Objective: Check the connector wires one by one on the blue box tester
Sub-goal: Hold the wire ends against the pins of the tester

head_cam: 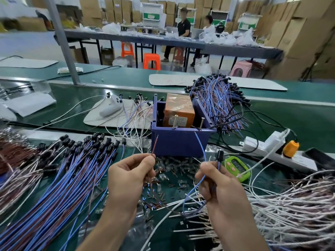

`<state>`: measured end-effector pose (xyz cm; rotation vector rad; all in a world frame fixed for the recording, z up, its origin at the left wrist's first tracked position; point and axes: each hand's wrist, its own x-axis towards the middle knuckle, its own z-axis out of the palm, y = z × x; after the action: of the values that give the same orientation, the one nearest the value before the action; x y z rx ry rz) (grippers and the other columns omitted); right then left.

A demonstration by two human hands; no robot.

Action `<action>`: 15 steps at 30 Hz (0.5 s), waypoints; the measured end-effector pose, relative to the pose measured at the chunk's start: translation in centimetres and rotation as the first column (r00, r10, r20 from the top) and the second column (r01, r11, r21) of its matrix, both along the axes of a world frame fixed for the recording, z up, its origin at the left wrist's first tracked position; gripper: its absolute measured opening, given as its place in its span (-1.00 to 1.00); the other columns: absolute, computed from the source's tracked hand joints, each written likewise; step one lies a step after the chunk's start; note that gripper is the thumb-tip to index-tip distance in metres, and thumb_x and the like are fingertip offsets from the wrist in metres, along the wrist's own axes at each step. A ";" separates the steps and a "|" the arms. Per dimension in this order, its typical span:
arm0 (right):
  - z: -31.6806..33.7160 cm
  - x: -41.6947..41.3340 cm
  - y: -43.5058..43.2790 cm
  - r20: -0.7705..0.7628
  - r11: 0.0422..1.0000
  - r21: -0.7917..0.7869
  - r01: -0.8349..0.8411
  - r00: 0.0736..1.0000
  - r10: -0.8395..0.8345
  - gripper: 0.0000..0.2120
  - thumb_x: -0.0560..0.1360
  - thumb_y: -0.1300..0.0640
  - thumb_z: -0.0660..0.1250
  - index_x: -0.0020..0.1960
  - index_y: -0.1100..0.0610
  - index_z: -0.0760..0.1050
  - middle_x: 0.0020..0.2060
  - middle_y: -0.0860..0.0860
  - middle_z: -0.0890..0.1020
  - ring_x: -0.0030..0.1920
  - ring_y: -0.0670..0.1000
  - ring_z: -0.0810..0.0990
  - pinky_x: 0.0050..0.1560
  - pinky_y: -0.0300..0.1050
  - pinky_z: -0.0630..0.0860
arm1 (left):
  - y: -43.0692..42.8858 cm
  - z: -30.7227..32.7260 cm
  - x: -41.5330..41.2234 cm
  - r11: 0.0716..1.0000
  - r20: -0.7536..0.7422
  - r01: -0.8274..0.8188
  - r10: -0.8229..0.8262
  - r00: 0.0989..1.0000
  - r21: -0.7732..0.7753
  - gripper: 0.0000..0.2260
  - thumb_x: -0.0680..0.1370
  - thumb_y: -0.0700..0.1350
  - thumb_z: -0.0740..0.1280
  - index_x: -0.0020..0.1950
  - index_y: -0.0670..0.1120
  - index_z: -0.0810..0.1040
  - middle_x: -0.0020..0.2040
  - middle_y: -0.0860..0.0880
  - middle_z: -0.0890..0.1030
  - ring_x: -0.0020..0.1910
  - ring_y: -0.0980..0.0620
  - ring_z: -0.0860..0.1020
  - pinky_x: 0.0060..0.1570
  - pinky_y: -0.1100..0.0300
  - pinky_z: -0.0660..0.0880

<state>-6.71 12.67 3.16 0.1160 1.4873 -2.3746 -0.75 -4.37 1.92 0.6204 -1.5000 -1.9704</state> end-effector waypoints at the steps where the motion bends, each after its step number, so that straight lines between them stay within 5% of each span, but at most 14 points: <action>1: 0.0 0.0 0.0 -0.012 0.999 -0.017 -0.036 0.999 0.036 -0.90 0.31 0.19 0.48 -0.34 0.06 0.60 -0.36 0.15 0.59 -0.52 -0.05 0.25 -0.55 -0.28 0.21 | 0.0 0.0 0.0 1.000 -0.002 -0.004 0.004 1.000 -0.012 -0.83 0.50 -0.30 0.48 -0.19 -0.05 0.77 -0.42 -0.09 0.63 -0.46 0.10 0.54 -0.42 0.33 0.50; 8: 0.5 -0.1 0.0 -0.012 0.998 0.065 0.014 1.000 -0.014 -0.97 0.36 0.24 0.48 -0.22 0.21 0.67 -0.37 0.19 0.61 -0.58 -0.07 0.26 -0.60 -0.29 0.23 | 0.8 1.2 -0.3 0.980 -0.023 -0.060 0.056 0.998 -0.192 -0.81 0.50 -0.26 0.51 -0.19 0.03 0.77 -0.41 -0.12 0.67 -0.47 0.10 0.58 -0.40 0.34 0.51; 11: 0.8 -1.1 0.2 -0.060 0.971 0.185 0.153 0.988 -0.144 -0.77 0.58 0.18 0.39 -0.24 0.22 0.60 -0.46 0.13 0.58 -0.60 -0.08 0.33 -0.63 -0.28 0.21 | 0.8 2.0 -1.4 0.973 -0.022 -0.060 0.057 0.998 -0.222 -0.80 0.51 -0.23 0.50 -0.19 0.08 0.76 -0.41 -0.10 0.67 -0.49 0.09 0.57 -0.44 0.31 0.51; 15: 1.6 -2.4 -0.2 -0.153 0.925 0.273 0.264 0.961 -0.229 -0.67 0.58 0.15 0.41 -0.35 0.18 0.61 -0.52 0.08 0.54 -0.57 -0.07 0.33 -0.60 -0.31 0.21 | 0.7 2.3 -3.3 0.980 -0.009 -0.099 0.098 0.995 -0.173 -0.81 0.53 -0.20 0.50 -0.22 0.06 0.76 -0.41 -0.09 0.67 -0.50 0.09 0.54 -0.47 0.31 0.47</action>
<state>-9.12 12.52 4.75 0.2503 1.9810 -2.3670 -4.08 -3.63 4.25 0.6069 -1.5884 -1.7441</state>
